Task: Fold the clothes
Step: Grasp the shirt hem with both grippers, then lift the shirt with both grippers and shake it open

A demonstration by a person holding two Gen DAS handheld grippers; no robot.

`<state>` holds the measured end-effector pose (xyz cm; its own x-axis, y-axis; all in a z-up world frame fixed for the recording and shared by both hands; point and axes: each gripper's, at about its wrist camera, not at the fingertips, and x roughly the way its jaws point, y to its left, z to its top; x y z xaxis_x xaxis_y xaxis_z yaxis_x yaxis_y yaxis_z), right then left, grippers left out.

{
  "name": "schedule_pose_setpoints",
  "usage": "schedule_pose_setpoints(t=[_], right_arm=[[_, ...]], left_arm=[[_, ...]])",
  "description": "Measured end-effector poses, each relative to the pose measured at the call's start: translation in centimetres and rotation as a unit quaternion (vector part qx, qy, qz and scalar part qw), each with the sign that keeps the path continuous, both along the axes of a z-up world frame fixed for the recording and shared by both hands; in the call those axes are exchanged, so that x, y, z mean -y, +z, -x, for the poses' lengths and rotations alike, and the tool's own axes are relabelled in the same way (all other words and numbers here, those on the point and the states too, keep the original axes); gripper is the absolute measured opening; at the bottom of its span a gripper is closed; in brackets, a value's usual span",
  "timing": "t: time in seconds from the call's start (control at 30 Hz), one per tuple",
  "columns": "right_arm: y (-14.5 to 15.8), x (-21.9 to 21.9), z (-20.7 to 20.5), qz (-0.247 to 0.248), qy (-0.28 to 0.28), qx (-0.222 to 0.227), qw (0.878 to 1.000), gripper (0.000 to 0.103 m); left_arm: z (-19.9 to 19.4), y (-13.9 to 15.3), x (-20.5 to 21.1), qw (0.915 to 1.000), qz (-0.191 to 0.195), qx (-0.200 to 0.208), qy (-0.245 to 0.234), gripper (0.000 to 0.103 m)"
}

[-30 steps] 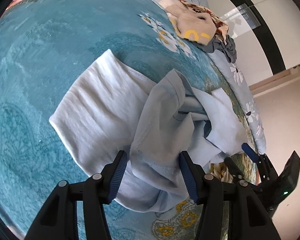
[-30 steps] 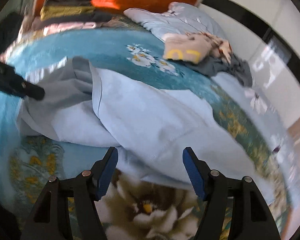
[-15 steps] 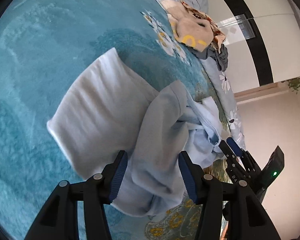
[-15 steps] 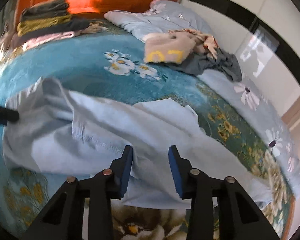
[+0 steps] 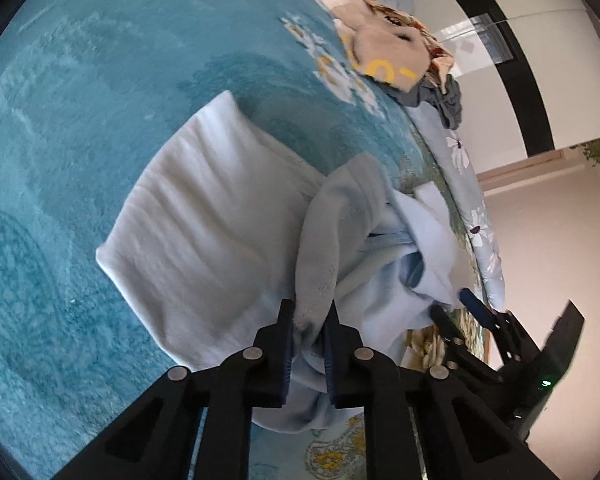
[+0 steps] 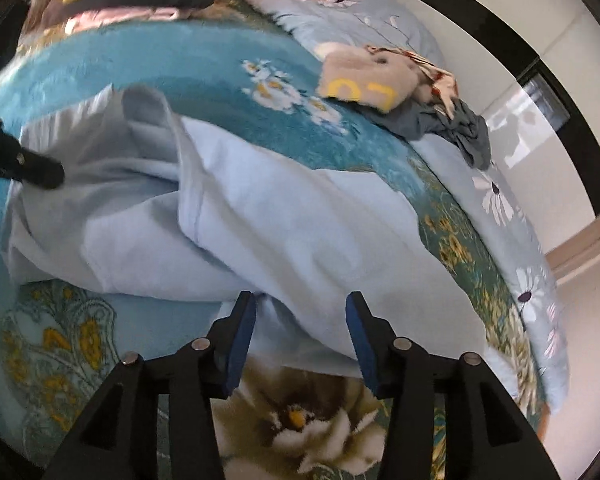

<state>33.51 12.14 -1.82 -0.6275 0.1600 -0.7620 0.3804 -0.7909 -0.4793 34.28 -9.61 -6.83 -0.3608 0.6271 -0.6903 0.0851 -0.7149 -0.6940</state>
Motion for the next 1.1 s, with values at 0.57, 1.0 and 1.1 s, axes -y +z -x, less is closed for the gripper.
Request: schedule_pose_setpoints(t=[0.57,1.0,1.1], right_arm=[[15.5,-5.9,0.0,0.183,-0.193,-0.160,0.951,0.001],[34.9,-8.4,-10.0,0.240,-0.112,-0.383,0.885,0.001],[37.9,-8.0,-14.6,0.240,-0.084,-0.421,0.871,0.001]], left_arm=[[0.5,15.7,1.1,0.9788,0.082,-0.186,-0.026,0.008],[-6.8,38.2,2.5,0.8918,0.091,-0.443,0.014,0.008],[-11.0,41.9,3.7,0.8674,0.094,-0.488,0.021,0.008]])
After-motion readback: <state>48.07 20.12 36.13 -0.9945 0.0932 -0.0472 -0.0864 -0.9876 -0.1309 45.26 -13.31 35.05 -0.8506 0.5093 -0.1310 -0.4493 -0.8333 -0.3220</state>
